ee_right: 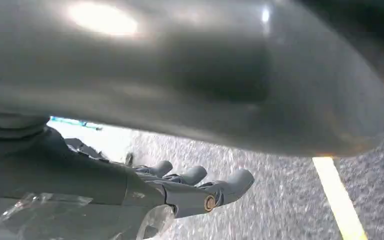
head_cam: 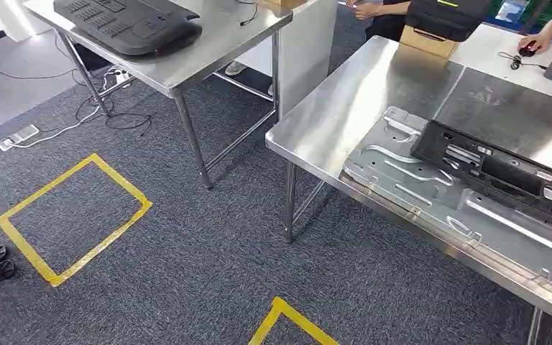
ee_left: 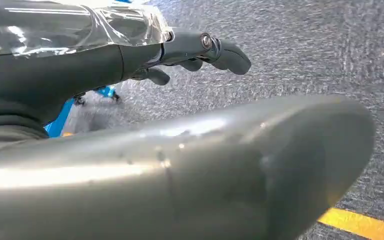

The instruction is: Take the parts from the cabinet and place them on the table.

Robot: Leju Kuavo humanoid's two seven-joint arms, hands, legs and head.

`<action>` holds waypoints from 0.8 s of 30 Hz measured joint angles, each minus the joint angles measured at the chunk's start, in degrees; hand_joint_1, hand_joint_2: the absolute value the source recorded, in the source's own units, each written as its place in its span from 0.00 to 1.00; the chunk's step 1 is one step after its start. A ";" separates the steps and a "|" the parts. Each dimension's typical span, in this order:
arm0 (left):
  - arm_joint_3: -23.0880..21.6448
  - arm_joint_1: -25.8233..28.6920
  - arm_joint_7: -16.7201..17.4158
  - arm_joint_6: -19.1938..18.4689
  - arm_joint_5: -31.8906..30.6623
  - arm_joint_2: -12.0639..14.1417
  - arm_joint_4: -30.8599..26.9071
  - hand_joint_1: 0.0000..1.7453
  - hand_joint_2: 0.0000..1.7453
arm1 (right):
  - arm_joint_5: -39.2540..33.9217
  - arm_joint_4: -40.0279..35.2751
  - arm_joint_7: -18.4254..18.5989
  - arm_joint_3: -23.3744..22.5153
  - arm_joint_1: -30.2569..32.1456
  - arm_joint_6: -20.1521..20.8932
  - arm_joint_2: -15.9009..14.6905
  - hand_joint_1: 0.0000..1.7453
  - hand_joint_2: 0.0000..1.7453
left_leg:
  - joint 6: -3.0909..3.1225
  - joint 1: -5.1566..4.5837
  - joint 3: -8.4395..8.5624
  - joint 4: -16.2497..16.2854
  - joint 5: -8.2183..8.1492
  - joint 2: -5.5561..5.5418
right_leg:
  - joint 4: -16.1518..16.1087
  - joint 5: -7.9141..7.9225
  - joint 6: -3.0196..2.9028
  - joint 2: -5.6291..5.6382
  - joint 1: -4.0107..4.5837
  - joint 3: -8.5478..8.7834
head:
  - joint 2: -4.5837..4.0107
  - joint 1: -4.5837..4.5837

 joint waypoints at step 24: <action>0.04 0.00 0.35 -0.06 0.83 -0.37 0.02 0.00 0.00 | 1.97 0.00 2.23 3.04 -0.31 -1.57 -0.52 0.00 0.00 | 0.34 -0.59 0.20 -0.46 0.02 3.82 | -1.01 -3.30 -1.07 -1.29 0.84 1.55 | 0.00 0.02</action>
